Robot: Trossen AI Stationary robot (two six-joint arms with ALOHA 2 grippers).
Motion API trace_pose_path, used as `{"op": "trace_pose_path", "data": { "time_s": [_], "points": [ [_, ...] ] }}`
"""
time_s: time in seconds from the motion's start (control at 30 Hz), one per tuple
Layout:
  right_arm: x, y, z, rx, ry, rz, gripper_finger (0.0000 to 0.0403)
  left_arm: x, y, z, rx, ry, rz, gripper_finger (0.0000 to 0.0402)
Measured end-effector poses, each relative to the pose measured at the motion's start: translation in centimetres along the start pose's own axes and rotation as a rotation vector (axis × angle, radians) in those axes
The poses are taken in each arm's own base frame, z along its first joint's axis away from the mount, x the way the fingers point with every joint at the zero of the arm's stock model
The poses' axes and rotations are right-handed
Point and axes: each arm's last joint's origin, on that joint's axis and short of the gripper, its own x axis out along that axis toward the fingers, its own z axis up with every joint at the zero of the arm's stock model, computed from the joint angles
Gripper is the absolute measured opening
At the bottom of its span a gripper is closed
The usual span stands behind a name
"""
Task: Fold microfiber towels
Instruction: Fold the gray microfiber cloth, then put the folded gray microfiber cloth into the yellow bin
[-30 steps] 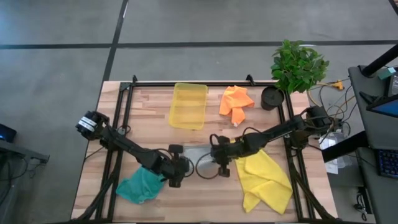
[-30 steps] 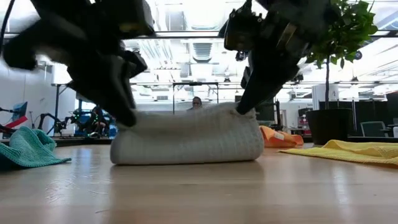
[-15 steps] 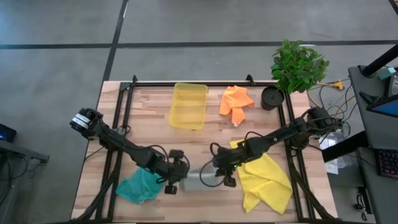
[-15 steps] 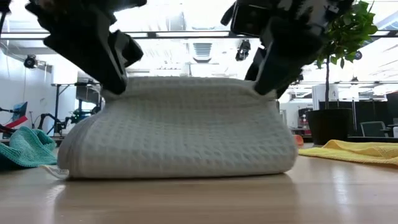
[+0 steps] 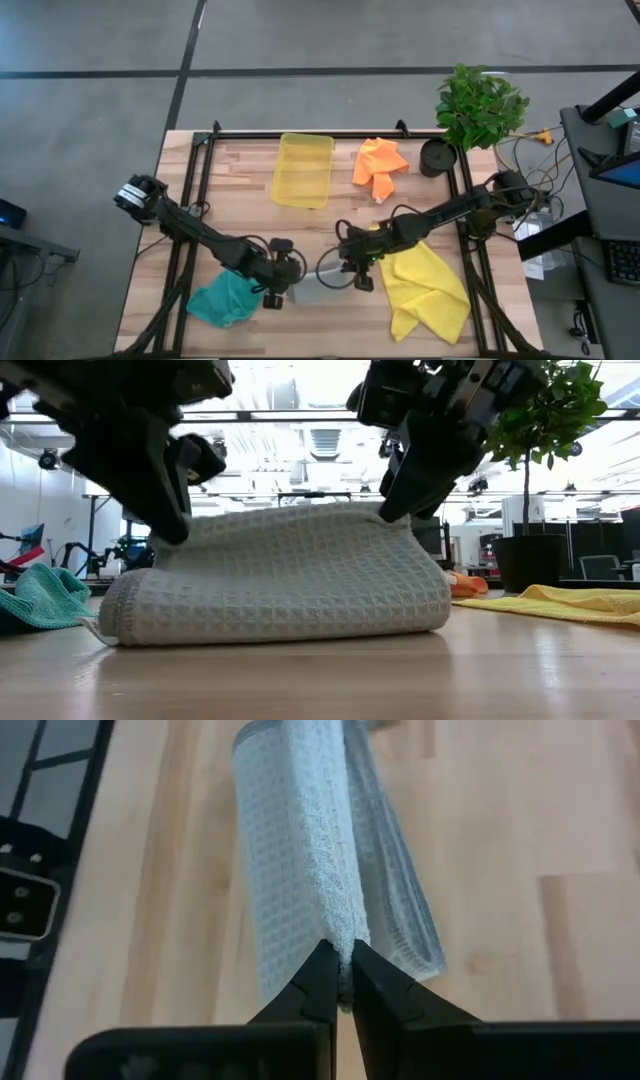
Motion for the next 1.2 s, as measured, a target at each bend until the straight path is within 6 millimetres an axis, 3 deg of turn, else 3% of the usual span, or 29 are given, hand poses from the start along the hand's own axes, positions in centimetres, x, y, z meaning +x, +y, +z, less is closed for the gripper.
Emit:
{"op": "trace_pose_path", "data": {
  "time_s": [0.37,0.57,0.73,0.87,1.03,1.2],
  "points": [
    [0.0,-0.6,0.1,-0.015,-0.018,-0.062,0.0018,1.3,0.3,-1.0,-0.045,0.022,0.062,0.0005],
    [-0.1,-1.9,0.2,0.027,-0.016,-0.140,0.0076,1.0,0.9,-2.3,-0.039,0.117,0.089,0.0068],
    [-0.6,-2.6,0.8,0.051,-0.058,-0.152,0.0130,-0.6,1.4,-2.5,-0.107,0.133,0.117,0.0113],
    [-0.6,-1.2,1.4,-0.021,-0.118,-0.027,0.0153,-1.8,1.4,-2.0,-0.142,0.068,0.116,0.0119],
    [0.9,1.2,1.2,-0.098,-0.173,0.033,0.0163,-2.4,1.6,-1.8,-0.197,0.023,0.146,0.0120],
    [3.0,2.5,0.6,-0.163,-0.219,0.045,0.0185,-1.4,1.6,-1.9,-0.192,0.025,0.187,0.0120]
  ]
}}
